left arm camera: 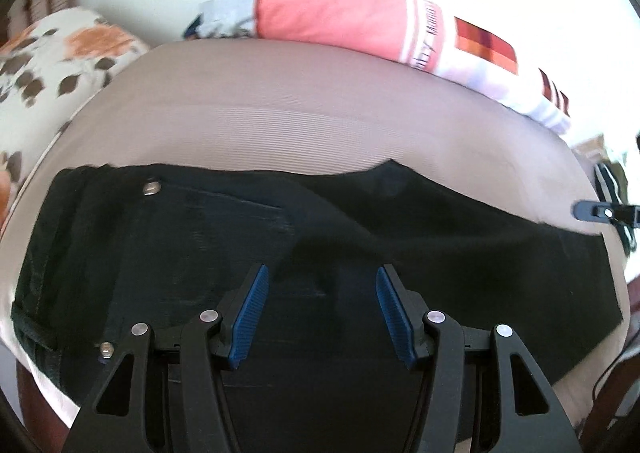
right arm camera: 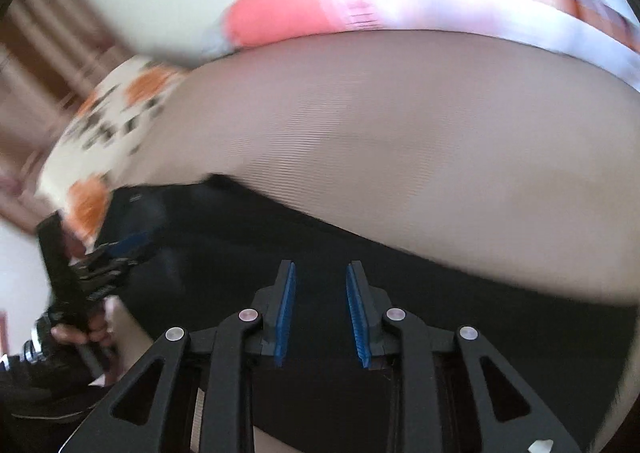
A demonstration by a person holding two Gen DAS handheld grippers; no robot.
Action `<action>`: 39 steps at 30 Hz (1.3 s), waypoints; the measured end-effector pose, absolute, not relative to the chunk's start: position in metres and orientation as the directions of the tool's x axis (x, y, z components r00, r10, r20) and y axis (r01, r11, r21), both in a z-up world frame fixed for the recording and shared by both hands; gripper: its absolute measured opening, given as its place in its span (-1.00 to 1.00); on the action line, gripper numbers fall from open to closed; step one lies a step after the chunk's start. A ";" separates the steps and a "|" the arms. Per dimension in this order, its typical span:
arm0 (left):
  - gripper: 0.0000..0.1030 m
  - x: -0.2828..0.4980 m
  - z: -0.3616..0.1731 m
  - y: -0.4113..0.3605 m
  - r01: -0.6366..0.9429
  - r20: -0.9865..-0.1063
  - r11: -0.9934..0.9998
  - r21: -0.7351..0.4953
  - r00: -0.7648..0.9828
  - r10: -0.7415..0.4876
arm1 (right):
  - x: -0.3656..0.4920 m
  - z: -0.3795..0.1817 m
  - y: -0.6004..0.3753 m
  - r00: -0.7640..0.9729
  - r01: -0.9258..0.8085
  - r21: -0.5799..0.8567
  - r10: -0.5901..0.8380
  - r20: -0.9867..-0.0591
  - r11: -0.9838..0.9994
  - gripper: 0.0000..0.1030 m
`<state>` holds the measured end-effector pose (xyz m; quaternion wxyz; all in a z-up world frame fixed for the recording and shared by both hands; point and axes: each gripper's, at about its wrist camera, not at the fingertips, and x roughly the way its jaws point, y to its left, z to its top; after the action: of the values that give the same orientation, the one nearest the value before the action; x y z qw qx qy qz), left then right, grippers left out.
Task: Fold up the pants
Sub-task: 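Grasp the jeans waistband with the right tool near the back pocket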
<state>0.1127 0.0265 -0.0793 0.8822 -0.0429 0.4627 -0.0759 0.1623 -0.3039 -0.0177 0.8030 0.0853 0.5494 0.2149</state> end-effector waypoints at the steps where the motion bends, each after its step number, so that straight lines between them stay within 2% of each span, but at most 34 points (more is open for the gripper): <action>1: 0.11 0.113 -0.081 0.032 0.081 -0.809 0.985 -0.150 0.563 -0.169 | 0.169 -0.019 -0.287 0.281 -0.290 0.381 0.458 -0.843 0.878 -0.49; 3: 0.11 0.113 -0.084 0.039 0.063 -0.809 0.986 -0.155 0.565 -0.163 | 0.191 -0.025 -0.248 0.219 -0.371 0.406 0.503 -0.836 0.835 -0.31; 5: 0.11 0.109 -0.087 0.045 0.048 -0.811 0.987 -0.151 0.565 -0.151 | 0.209 -0.031 -0.219 0.175 -0.415 0.411 0.515 -0.839 0.811 -0.25; 17: 0.11 0.107 -0.099 0.061 0.067 -0.808 0.982 -0.175 0.560 -0.182 | 0.264 -0.080 -0.126 -0.073 -0.570 0.432 0.480 -0.874 0.699 -0.25; 19: 0.11 0.107 -0.100 0.060 0.074 -0.807 0.983 -0.168 0.563 -0.180 | 0.263 -0.084 -0.122 -0.089 -0.581 0.432 0.474 -0.876 0.690 -0.45; 20: 0.11 0.107 -0.100 0.060 0.076 -0.807 0.984 -0.164 0.564 -0.178 | 0.262 -0.084 -0.120 -0.088 -0.588 0.434 0.479 -0.873 0.682 -0.83; 26: 0.12 0.106 -0.100 0.060 0.079 -0.803 0.983 -0.164 0.568 -0.180 | 0.264 -0.061 -0.123 0.069 -0.598 0.358 0.492 -0.868 0.717 -0.94; 32: 0.12 0.108 -0.099 0.057 0.088 -0.807 0.987 -0.136 0.568 -0.162 | 0.268 -0.087 -0.112 0.129 -0.581 0.268 0.411 -0.902 0.768 -0.95; 34: 0.12 0.110 -0.095 0.056 0.081 -0.809 0.987 -0.141 0.566 -0.162 | 0.270 -0.086 -0.116 0.128 -0.563 0.284 0.421 -0.898 0.776 -0.85; 36: 0.12 0.113 -0.089 0.052 0.086 -0.804 0.986 -0.146 0.570 -0.169 | 0.267 -0.076 -0.119 0.161 -0.550 0.270 0.417 -0.894 0.790 -0.62; 39: 0.12 0.118 -0.075 0.044 0.110 -0.781 0.981 -0.159 0.594 -0.193 | 0.258 -0.052 -0.134 0.230 -0.512 0.271 0.434 -0.871 0.815 -0.62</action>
<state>0.1185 0.0435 -0.0748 0.8914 -0.0470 0.4427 -0.0850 0.2576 -0.1336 -0.0525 0.7835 -0.0361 0.5418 0.3020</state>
